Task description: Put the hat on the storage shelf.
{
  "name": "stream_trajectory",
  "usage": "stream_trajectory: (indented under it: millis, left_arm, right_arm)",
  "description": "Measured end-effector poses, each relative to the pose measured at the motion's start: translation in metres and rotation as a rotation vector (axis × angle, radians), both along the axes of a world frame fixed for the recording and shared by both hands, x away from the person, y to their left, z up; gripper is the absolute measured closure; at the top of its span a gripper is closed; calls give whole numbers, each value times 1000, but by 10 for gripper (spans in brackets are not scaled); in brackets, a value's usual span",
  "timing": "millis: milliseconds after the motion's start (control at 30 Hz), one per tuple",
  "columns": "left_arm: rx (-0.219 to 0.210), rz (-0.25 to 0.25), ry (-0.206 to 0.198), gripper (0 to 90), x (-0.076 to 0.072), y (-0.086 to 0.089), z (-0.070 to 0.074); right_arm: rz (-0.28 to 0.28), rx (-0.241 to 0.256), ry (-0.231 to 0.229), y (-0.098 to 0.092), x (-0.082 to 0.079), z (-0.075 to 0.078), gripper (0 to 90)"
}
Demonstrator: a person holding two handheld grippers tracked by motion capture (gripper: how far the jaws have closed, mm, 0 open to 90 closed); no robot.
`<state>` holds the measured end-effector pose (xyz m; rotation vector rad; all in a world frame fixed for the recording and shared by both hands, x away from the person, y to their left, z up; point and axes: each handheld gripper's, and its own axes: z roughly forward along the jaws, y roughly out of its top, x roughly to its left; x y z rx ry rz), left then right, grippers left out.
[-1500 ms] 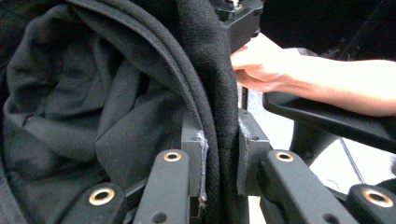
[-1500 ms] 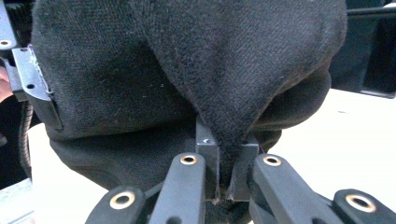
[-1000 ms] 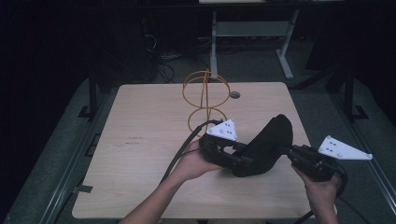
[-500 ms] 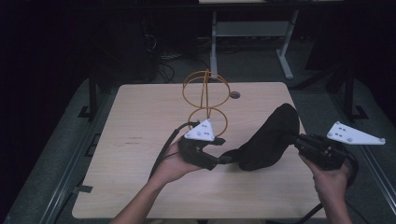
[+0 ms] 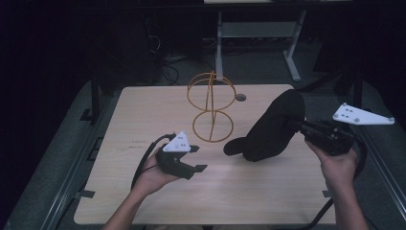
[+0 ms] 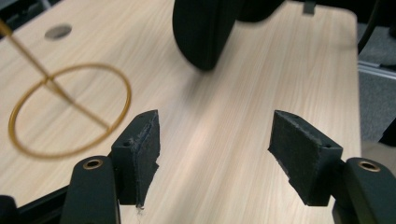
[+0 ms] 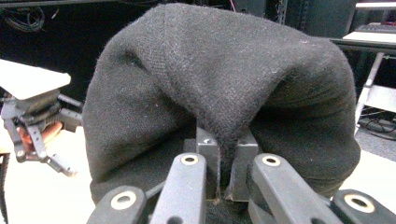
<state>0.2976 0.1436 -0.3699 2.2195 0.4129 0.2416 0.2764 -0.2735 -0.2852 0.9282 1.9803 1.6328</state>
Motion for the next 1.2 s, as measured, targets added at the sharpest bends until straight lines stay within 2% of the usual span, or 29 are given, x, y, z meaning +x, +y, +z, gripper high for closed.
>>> stream_trajectory:
  millis: [67, 167, 267, 467, 533, 600, 633, 733, 933, 1033, 1067, 1200]
  left_arm:
    - [19, 18, -2, 304, 1, 9, -6]
    - [17, 57, -8, 298, 2, 23, -17]
    - [39, 85, -15, 295, 3, 35, -25]
    - [64, 139, -28, 275, 4, 53, -40]
    - [64, 147, -21, 275, 5, 57, -44]
    - [67, 155, -11, 274, 5, 61, -48]
    - [83, 156, 2, 271, 6, 62, -49]
    - [96, 164, 0, 259, 5, 65, -53]
    - [92, 177, -11, 259, 6, 70, -54]
    - [70, 191, 13, 259, 7, 72, -55]
    - [84, 183, 12, 259, 9, 73, -54]
    - [71, 192, 17, 259, 10, 73, -56]
  right_arm:
    - [-2, -4, -1, 2, 4, 5, 861]
    - [-1, -18, -5, 5, 10, 13, 861]
    - [1, -25, -9, 9, 17, 22, 861]
    - [7, -37, -14, 19, 36, 41, 860]
    - [13, -48, -14, 24, 42, 47, 860]
    - [13, -61, -17, 29, 48, 54, 860]
    - [15, -64, -19, 32, 50, 57, 860]
    - [16, -83, -22, 40, 58, 66, 860]
    - [22, -104, -22, 55, 75, 81, 860]
    - [23, -132, -24, 65, 84, 87, 860]
    - [25, -137, -26, 68, 88, 89, 860]
    - [36, -159, -21, 83, 101, 96, 860]
